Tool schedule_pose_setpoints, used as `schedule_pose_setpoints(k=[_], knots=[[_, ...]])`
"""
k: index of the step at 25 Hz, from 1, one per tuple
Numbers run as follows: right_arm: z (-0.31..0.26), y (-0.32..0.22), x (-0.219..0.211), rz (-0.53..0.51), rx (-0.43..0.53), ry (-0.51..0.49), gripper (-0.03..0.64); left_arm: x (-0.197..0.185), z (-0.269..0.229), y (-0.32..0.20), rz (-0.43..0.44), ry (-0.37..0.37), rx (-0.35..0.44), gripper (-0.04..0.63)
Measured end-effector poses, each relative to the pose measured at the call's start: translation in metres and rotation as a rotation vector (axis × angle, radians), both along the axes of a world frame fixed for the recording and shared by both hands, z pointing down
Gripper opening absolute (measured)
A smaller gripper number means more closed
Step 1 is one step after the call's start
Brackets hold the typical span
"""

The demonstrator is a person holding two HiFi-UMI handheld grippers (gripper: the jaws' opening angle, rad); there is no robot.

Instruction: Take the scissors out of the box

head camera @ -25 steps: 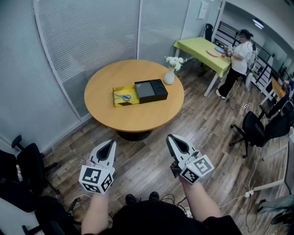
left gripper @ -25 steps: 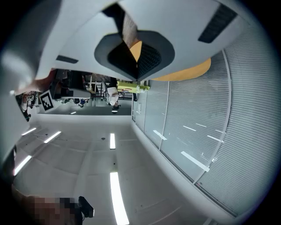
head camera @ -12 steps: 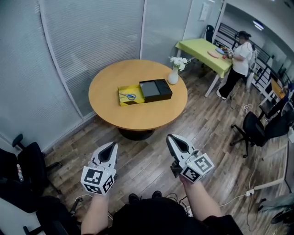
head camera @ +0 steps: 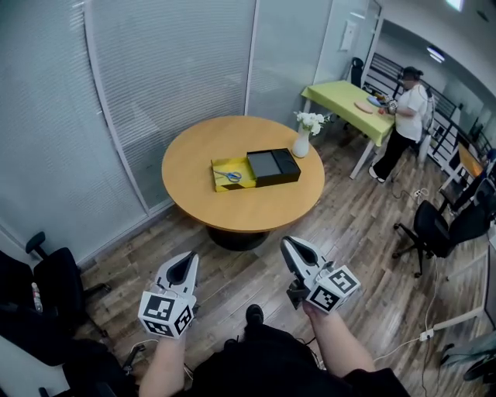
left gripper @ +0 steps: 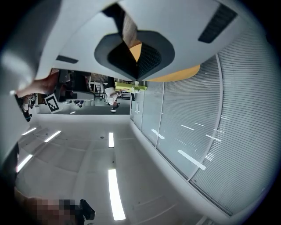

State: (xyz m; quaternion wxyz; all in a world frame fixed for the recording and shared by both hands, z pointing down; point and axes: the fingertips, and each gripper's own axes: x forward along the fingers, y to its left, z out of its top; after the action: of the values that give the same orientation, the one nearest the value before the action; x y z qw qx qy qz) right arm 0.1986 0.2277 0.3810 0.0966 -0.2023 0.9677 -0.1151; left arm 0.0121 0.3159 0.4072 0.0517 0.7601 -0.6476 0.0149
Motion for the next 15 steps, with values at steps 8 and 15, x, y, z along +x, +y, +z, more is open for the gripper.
schedule_pose_setpoints(k=[8, 15], knots=[[0.012, -0.036, -0.022, -0.019, -0.027, -0.011, 0.035, -0.022, 0.006, -0.026, -0.027, -0.010, -0.018, 0.012], [0.033, -0.108, -0.039, -0.035, -0.060, 0.002, 0.036, -0.035, 0.025, -0.097, -0.032, 0.001, -0.065, 0.012]])
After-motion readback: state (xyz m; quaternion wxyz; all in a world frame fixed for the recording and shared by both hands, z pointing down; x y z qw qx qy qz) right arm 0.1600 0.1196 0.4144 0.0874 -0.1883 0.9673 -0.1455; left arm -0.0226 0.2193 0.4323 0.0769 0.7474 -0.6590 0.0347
